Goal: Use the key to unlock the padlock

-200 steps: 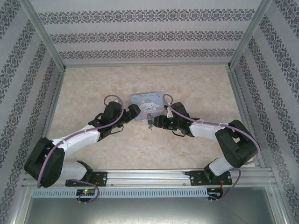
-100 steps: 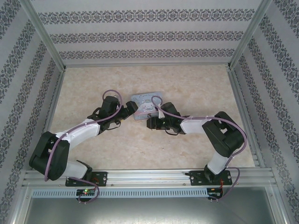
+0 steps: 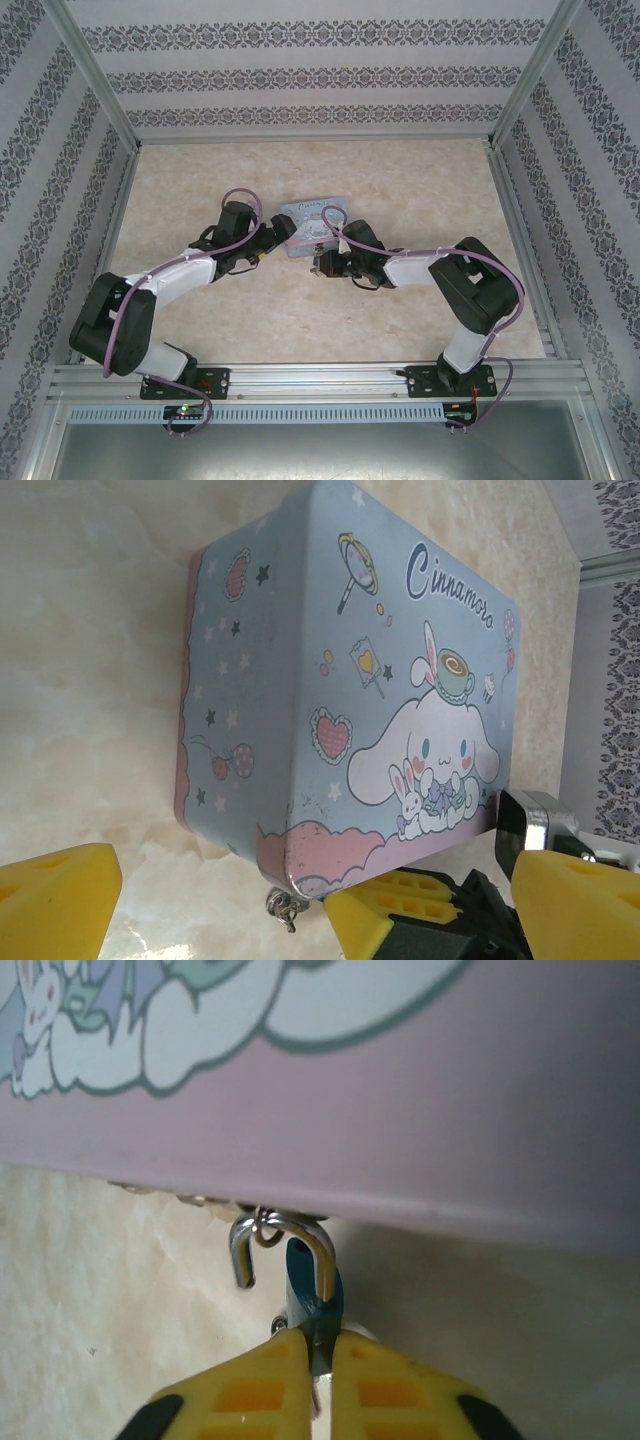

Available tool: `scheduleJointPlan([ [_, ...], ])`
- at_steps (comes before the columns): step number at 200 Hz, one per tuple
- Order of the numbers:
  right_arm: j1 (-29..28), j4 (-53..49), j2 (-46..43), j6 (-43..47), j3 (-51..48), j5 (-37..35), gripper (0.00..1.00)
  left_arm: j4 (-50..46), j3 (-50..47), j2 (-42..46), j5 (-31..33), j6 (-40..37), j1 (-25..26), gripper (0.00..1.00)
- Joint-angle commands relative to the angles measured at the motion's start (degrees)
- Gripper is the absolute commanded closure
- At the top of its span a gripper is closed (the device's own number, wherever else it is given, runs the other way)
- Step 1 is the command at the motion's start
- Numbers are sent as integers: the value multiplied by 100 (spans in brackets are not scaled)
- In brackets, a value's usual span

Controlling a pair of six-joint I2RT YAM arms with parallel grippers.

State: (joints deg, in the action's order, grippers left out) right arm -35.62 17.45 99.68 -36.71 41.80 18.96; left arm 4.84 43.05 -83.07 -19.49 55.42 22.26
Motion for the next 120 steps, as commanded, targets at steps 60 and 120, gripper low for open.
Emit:
scheduleJointPlan([
  [60,437,-168,-396,-72,-392,95,95,-840,655,3,219,-754,-40,0],
  [120,528,99,-396,-418,-515,325,99,-1712,1307,-347,891,-1374,305,0],
])
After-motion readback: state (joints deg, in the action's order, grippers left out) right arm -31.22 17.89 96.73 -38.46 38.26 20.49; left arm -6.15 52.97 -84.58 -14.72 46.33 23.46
